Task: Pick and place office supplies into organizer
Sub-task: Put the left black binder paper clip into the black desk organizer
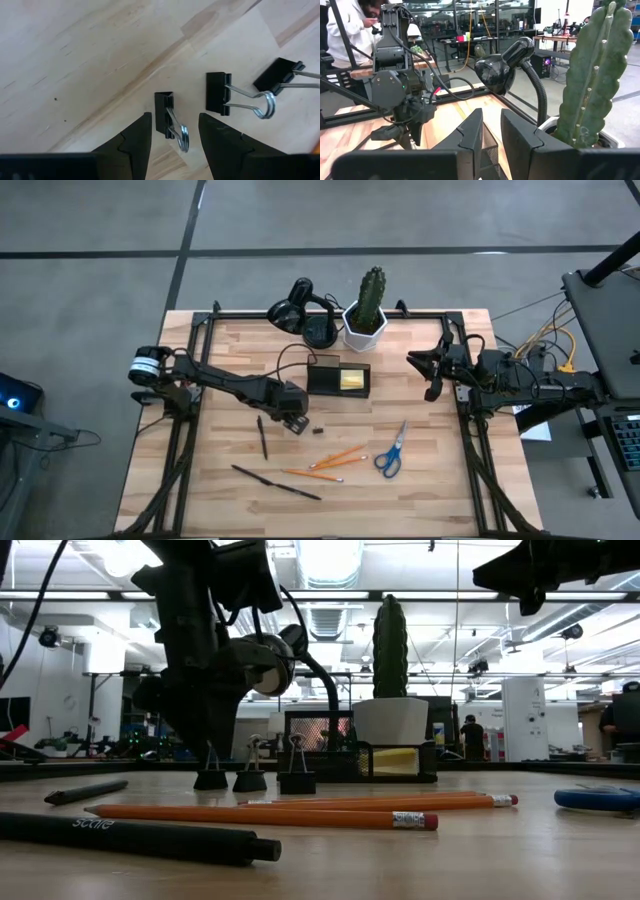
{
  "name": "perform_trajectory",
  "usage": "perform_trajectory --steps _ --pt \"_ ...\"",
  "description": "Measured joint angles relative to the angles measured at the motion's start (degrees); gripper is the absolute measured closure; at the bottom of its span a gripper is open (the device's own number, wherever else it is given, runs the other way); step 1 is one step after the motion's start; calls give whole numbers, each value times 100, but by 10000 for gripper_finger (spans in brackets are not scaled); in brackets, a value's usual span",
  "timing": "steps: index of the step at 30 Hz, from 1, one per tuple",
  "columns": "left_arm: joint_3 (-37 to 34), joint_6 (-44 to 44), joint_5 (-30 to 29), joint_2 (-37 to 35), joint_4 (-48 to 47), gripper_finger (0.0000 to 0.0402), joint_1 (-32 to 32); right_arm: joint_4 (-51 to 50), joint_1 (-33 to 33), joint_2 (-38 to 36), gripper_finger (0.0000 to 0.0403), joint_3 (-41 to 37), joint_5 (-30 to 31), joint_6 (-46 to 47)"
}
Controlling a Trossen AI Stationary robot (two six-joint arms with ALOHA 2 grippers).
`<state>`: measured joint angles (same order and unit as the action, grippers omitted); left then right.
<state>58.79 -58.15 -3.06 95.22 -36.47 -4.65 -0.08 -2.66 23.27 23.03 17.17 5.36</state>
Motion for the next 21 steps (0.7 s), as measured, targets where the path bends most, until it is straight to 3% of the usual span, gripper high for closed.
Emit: perform_trajectory --steps 14,21 --pt "3 2 -62 -11 -4 391 64 -6 0 3 346 0 0 -1" --pt "12 75 -3 -20 -4 400 79 -11 0 2 346 0 0 -118"
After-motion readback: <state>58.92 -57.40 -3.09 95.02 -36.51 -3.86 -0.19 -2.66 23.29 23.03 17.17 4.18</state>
